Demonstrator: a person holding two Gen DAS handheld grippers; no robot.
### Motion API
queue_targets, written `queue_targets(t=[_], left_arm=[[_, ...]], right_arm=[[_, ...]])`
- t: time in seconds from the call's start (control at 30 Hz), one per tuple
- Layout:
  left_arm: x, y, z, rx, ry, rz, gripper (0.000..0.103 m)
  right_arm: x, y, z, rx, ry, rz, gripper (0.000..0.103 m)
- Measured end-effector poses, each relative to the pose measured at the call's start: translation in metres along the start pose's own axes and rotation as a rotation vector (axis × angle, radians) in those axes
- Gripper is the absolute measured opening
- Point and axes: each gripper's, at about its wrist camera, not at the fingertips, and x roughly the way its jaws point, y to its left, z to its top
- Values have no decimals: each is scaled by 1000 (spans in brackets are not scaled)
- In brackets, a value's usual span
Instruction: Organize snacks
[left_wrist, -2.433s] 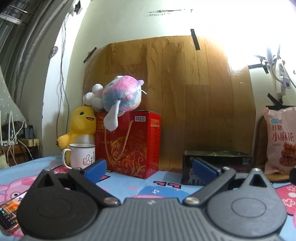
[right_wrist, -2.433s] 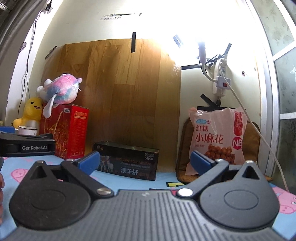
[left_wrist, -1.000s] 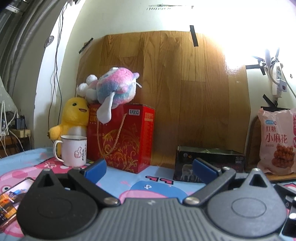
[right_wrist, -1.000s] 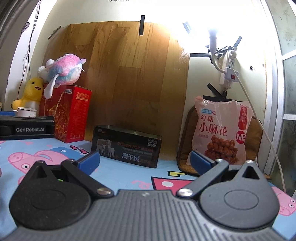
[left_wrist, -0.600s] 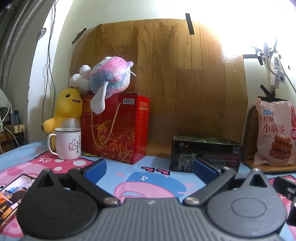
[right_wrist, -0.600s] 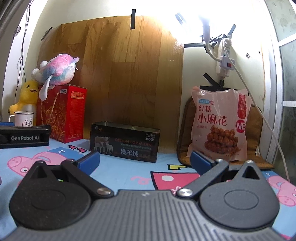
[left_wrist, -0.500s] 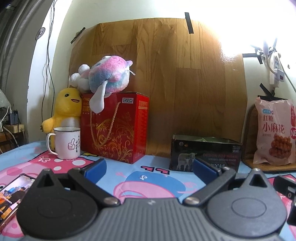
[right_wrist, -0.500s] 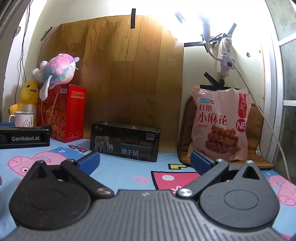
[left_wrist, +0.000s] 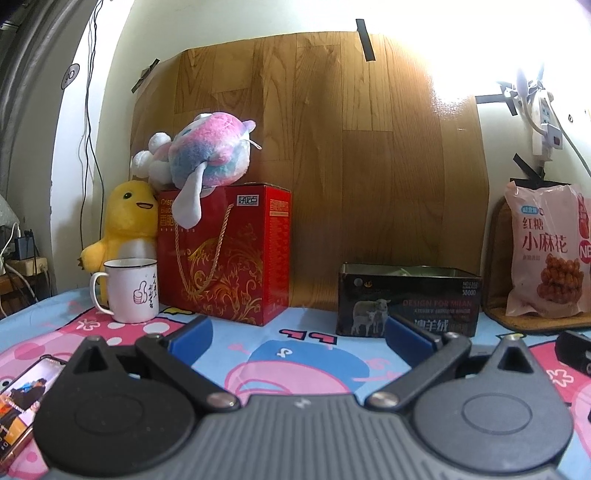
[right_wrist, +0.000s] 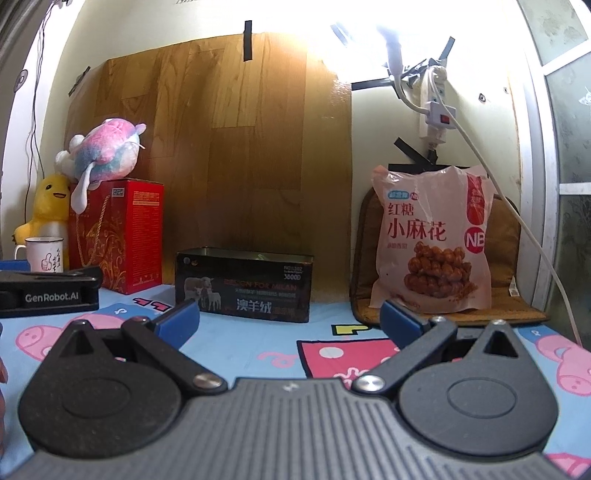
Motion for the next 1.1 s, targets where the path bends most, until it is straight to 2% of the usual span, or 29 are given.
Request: queue_targets(t=[0.7,0.87,1.1], left_arm=[[-2,-4,0,18,-3,14,103],[-1,-2,0,0,5,31,103],[1,4,0,-35,24,75,103]], right_arm=[[12,-6,-2,30,94,-30,103],[10,-12,-2,67,82,-5,103],[4,-20,-2,108,65,93,103]])
